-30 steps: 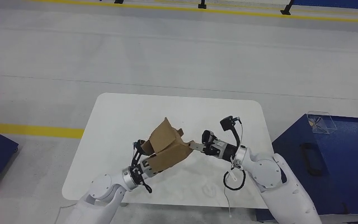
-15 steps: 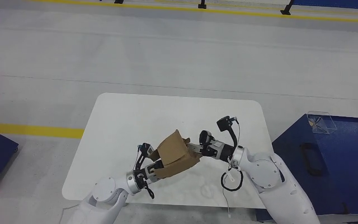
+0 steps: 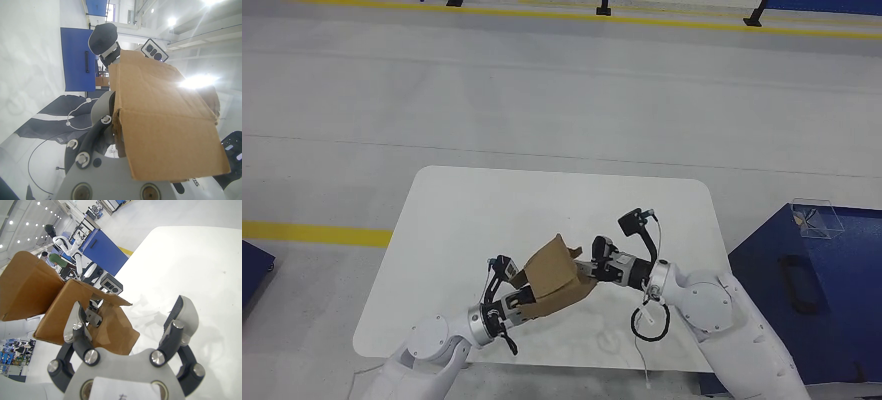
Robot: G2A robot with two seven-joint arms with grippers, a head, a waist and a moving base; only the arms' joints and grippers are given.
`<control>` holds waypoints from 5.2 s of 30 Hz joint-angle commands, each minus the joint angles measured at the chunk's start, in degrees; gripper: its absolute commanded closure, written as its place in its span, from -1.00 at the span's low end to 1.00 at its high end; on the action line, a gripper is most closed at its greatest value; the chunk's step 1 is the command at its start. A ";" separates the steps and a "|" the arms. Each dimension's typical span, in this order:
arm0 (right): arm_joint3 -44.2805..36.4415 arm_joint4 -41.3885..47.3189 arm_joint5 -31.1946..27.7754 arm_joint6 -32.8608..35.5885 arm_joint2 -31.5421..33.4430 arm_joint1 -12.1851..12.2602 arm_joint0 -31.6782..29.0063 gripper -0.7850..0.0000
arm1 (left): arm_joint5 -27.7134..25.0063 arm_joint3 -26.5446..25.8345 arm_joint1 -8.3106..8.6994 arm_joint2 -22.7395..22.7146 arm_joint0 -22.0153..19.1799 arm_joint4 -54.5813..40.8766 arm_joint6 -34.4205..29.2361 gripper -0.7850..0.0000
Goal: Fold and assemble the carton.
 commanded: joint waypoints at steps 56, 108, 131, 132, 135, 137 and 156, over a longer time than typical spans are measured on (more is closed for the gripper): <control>-1.32 -22.36 9.59 -9.41 2.37 -0.37 -1.03 -1.00 | 0.54 0.92 -0.61 0.13 -0.86 -0.26 -0.87 1.00; -12.58 -26.99 7.49 -12.96 9.02 -0.02 -14.10 -1.00 | 0.50 2.96 -1.32 -1.11 -1.70 -1.89 5.84 1.00; -8.68 -29.11 8.66 -11.44 2.17 -1.57 -8.70 -1.00 | 1.06 2.97 -1.71 -0.73 -1.44 -2.46 4.32 1.00; -8.36 -29.30 8.71 -11.56 1.83 -1.65 -8.42 -1.00 | 1.09 2.90 -1.71 -0.71 -1.43 -2.24 4.25 1.00; -7.76 -28.09 8.66 -11.96 1.75 -1.85 -7.90 -1.00 | 1.23 2.82 -1.73 -0.69 -1.41 -1.96 4.34 1.00; -7.58 -26.80 8.34 -11.79 2.43 -1.86 -7.71 -1.00 | 1.28 2.78 -1.75 -0.75 -1.42 -1.95 4.34 1.00; -6.25 -31.80 12.50 -16.93 5.76 -2.11 -7.14 -1.00 | 0.51 3.46 -2.12 -0.44 -1.73 -1.34 5.23 1.00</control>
